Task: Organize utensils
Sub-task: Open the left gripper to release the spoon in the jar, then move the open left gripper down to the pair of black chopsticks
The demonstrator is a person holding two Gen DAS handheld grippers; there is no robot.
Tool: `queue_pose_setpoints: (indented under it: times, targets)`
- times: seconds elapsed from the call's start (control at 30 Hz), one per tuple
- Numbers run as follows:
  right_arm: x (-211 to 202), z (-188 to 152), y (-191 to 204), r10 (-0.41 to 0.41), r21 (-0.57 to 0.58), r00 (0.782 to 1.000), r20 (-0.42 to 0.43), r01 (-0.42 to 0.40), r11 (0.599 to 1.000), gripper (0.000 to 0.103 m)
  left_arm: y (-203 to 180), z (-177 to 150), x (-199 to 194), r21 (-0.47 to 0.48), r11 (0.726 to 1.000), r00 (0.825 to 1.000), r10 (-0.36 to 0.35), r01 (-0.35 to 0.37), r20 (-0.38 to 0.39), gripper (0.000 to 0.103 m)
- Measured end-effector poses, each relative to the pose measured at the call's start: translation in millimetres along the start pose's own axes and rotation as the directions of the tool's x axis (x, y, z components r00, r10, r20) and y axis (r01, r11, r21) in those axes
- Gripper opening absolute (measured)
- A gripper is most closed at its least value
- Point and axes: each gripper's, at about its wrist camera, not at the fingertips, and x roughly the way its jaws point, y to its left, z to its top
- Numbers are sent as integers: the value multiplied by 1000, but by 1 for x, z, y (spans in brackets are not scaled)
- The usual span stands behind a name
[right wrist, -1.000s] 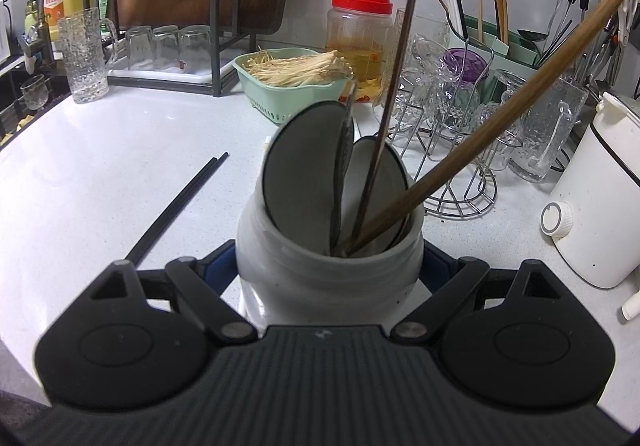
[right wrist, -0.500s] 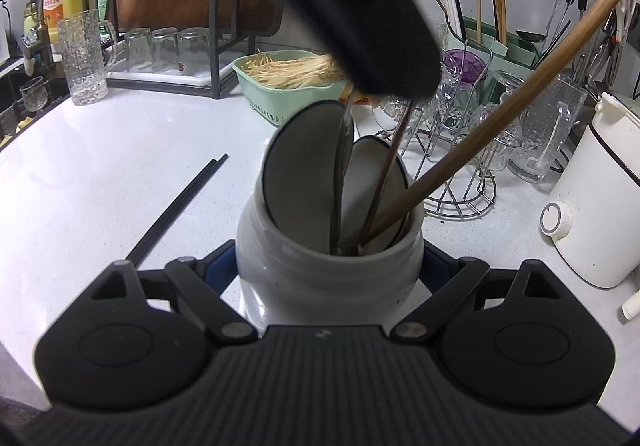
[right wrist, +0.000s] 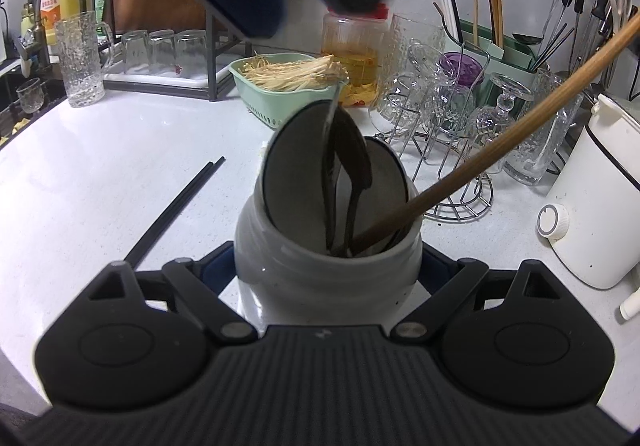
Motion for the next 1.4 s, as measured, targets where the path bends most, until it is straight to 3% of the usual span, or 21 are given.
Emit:
queue_pose_setpoints:
  times: [0.2, 0.57, 0.8, 0.9, 1.07, 1.23, 1.4]
  targets:
    - [0, 4, -7, 27, 48, 1000, 8, -27, 998, 92, 30, -14, -22, -85, 992, 994, 98, -94, 48, 34]
    - [1, 9, -5, 22, 29, 1000, -3, -22, 999, 91, 91, -66, -39, -249, 945, 975, 223, -214, 9, 33]
    - [2, 10, -6, 28, 18, 999, -18, -28, 999, 92, 107, -104, -25, -231, 936, 965, 258, -264, -55, 32]
    - [3, 11, -6, 31, 16, 999, -25, -30, 999, 92, 110, -124, -6, -207, 929, 951, 291, -307, -105, 32]
    - [2, 12, -8, 42, 10, 998, -35, -42, 999, 91, 122, -144, 14, -248, 917, 947, 285, -314, -148, 32]
    - [3, 13, -8, 52, -4, 998, -42, -52, 999, 92, 126, -152, 21, -303, 905, 954, 276, -298, -113, 32]
    - [4, 13, -7, 53, -21, 997, -50, -54, 998, 92, 124, -152, 32, -256, 896, 932, 344, -362, -116, 32]
